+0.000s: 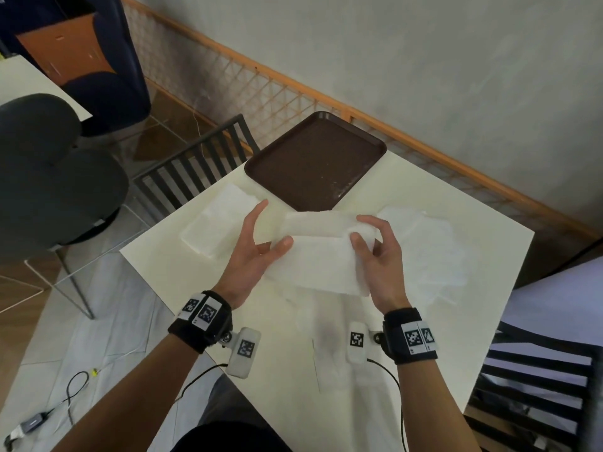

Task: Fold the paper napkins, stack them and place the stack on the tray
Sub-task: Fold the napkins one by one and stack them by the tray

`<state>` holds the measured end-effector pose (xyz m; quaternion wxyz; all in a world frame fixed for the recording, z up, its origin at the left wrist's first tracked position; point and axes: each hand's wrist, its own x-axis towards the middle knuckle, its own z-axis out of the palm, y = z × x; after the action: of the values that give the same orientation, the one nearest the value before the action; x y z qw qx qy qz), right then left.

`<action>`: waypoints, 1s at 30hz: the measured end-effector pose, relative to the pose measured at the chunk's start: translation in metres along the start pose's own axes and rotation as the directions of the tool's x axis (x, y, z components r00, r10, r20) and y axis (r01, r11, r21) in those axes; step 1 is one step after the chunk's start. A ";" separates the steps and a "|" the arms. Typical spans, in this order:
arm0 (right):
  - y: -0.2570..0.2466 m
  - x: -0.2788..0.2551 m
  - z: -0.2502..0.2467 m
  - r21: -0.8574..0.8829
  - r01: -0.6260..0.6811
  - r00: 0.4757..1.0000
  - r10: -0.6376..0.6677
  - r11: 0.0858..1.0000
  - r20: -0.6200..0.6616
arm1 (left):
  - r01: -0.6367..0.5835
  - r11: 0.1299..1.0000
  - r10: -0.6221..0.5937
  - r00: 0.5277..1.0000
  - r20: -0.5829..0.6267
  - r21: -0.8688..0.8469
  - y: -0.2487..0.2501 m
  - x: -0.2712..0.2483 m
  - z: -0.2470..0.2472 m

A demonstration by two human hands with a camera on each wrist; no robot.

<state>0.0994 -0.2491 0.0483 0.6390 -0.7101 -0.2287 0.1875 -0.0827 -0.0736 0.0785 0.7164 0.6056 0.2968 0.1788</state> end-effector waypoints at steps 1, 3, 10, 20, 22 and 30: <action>0.003 0.000 0.000 -0.033 0.016 1.000 -0.017 0.999 -0.001 | -0.041 0.999 0.040 0.999 0.005 0.012 -0.004 -0.001 0.001; 0.006 0.000 0.002 -0.071 0.037 0.999 -0.036 0.997 0.014 | -0.089 0.994 0.089 0.996 0.002 0.065 -0.008 0.001 0.000; -0.008 -0.003 0.010 -0.021 0.055 0.993 -0.053 0.998 0.110 | -0.090 0.995 0.096 0.985 -0.143 0.044 -0.019 0.013 -0.011; -0.014 0.055 0.054 -0.570 0.185 0.949 0.005 0.800 0.314 | -0.101 0.879 0.279 0.901 -0.331 0.466 -0.020 0.017 -0.078; -0.018 0.074 0.071 -0.542 0.199 0.938 0.001 0.816 0.346 | -0.070 0.819 0.307 0.893 -0.330 0.570 -0.019 0.019 -0.097; -0.030 0.140 0.183 -0.324 -0.030 0.892 0.172 0.945 0.418 | 0.019 0.894 0.236 0.829 -0.507 0.447 -0.020 0.053 -0.156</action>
<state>0.1103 -0.0168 0.0611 0.4405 -0.7512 -0.3562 0.3387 -0.1450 0.0742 0.0343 0.4359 0.6886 0.4858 0.3158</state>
